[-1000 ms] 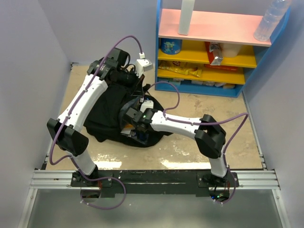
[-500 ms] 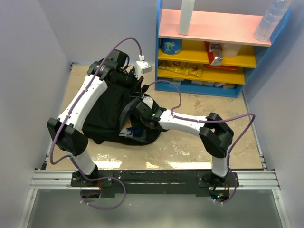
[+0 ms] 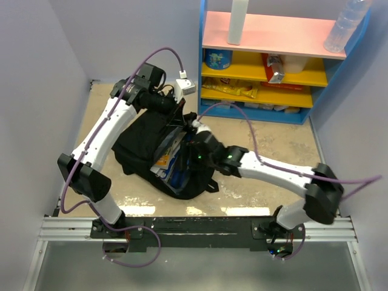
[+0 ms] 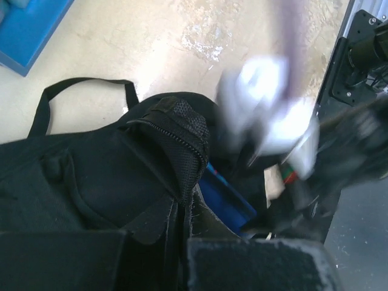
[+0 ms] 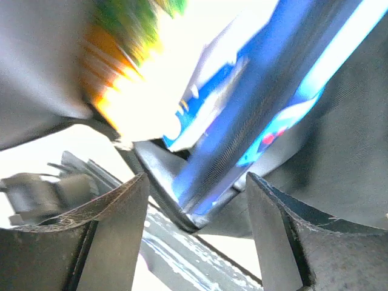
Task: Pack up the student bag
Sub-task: Place the personal item in the student bag.
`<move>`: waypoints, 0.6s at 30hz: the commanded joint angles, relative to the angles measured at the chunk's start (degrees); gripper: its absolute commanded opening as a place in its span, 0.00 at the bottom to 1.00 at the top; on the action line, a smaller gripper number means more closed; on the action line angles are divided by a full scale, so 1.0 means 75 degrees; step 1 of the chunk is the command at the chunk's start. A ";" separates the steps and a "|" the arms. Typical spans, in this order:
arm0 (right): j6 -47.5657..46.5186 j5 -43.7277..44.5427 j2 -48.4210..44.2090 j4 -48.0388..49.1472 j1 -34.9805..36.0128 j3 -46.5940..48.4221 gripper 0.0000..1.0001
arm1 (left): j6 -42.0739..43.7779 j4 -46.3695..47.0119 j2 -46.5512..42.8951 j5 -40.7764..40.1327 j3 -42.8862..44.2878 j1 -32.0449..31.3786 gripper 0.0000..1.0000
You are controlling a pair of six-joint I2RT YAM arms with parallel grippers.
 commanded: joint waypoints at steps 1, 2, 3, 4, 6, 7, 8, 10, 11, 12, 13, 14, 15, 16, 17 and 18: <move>0.0159 0.0806 -0.1389 0.1000 -0.0765 -0.0793 0.63 | 0.0101 0.0107 -0.0130 0.0119 0.0092 -0.0043 0.00; 0.0357 0.0935 -0.1762 0.0977 -0.1045 -0.0992 0.61 | 0.0112 0.0095 -0.0130 0.0107 0.0103 -0.0043 0.00; 0.0441 0.1029 -0.1940 0.1070 -0.1176 -0.1331 0.55 | 0.0112 0.0083 -0.0141 0.0107 0.0103 -0.0055 0.00; 0.0453 0.1134 -0.2127 0.1152 -0.1316 -0.1508 0.52 | 0.0112 0.0071 -0.0153 0.0107 0.0103 -0.0043 0.00; 0.0547 0.1252 -0.2317 0.1048 -0.1610 -0.1697 0.37 | 0.0112 0.0060 -0.0141 0.0095 0.0127 -0.0043 0.00; 0.0558 0.1450 -0.2259 0.0850 -0.1669 -0.1663 0.32 | 0.0101 0.0048 -0.0141 0.0095 0.0138 -0.0043 0.00; 0.0593 0.1463 -0.2165 0.0663 -0.1727 -0.1604 0.27 | 0.0101 0.0036 -0.0130 0.0095 0.0150 -0.0043 0.00; 0.0582 0.1358 -0.1767 0.0369 -0.1739 -0.1464 0.17 | 0.0101 0.0024 -0.0130 0.0095 0.0162 -0.0043 0.00; 0.0617 0.1114 -0.1638 0.0391 -0.1728 -0.1475 0.15 | 0.0101 0.0024 -0.0141 0.0107 0.0162 -0.0043 0.00; 0.0617 0.1089 -0.1498 0.0612 -0.1728 -0.1544 0.14 | 0.0089 0.0024 -0.0141 0.0096 0.0162 -0.0043 0.00; 0.0640 0.0995 -0.1438 0.0753 -0.1728 -0.1591 0.13 | 0.0077 0.0036 -0.0141 0.0095 0.0162 -0.0043 0.00; 0.0699 0.0786 -0.1368 0.0929 -0.1705 -0.1662 0.13 | 0.0077 0.0036 -0.0141 0.0107 0.0162 -0.0043 0.00; 0.0722 0.0760 -0.1228 0.1151 -0.1704 -0.1697 0.13 | 0.0066 0.0036 -0.0130 0.0130 0.0150 -0.0043 0.00; 0.0746 0.0749 -0.1134 0.1246 -0.1693 -0.1686 0.12 | 0.0066 0.0025 -0.0118 0.0142 0.0162 -0.0043 0.00; 0.0758 0.0737 -0.1029 0.1328 -0.1635 -0.1651 0.11 | 0.0066 0.0024 -0.0118 0.0166 0.0150 -0.0043 0.00; 0.0769 0.0702 -0.0877 0.1422 -0.1599 -0.1488 0.11 | 0.0066 0.0024 -0.0106 0.0201 0.0150 -0.0043 0.00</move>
